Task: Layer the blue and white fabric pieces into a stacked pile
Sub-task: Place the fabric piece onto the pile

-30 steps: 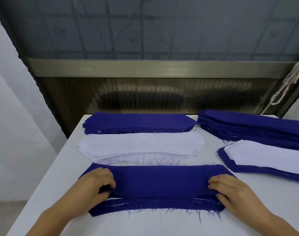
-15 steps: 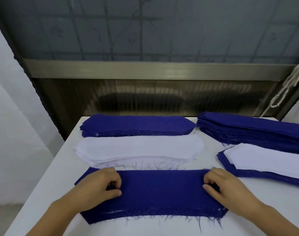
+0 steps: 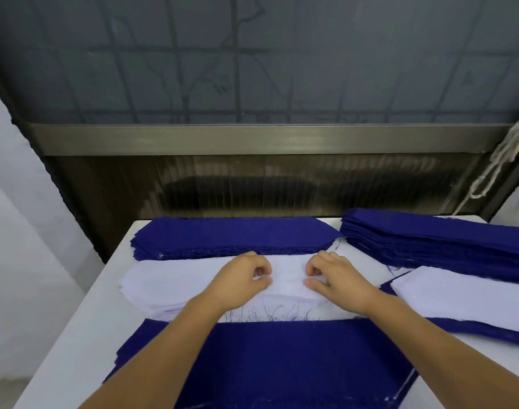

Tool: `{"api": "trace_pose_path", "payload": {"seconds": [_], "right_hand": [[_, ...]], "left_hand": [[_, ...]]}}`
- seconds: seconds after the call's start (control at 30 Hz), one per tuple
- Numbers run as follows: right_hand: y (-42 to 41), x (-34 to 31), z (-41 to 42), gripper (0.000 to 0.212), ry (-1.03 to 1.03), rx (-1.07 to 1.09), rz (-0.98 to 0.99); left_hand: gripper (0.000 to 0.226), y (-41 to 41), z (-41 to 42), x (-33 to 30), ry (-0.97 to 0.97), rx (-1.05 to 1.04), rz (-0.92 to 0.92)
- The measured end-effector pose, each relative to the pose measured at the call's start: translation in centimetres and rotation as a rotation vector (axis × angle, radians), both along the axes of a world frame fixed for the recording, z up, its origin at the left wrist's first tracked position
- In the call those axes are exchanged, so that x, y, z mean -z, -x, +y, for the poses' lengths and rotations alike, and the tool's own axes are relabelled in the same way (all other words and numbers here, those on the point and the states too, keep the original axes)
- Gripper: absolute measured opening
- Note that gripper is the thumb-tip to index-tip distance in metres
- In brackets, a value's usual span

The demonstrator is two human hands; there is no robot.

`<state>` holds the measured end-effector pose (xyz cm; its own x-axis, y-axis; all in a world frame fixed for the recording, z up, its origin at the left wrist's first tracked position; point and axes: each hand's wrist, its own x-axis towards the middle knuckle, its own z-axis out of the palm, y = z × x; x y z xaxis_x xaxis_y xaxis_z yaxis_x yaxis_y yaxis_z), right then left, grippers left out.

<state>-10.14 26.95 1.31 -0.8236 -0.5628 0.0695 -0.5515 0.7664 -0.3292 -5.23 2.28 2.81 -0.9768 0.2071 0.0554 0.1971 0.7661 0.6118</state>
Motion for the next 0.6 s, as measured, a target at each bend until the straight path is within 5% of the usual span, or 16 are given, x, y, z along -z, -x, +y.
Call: {"api": "trace_pose_path", "payload": {"seconds": [0.27, 0.43, 0.6], "right_hand": [[1.3, -0.3, -1.0, 0.016, 0.047, 0.034, -0.103], [1.5, -1.0, -1.6, 0.026, 0.065, 0.109, -0.179], [0.2, -0.8, -2.2, 0.031, -0.015, 0.072, -0.041]], "left_hand": [[0.036, 1.7, 0.9, 1.1, 0.059, -0.045, -0.08], [0.009, 2.3, 1.2, 1.0, 0.162, -0.076, -0.021], [0.027, 2.5, 1.5, 1.3, 0.198, -0.085, 0.046]]}}
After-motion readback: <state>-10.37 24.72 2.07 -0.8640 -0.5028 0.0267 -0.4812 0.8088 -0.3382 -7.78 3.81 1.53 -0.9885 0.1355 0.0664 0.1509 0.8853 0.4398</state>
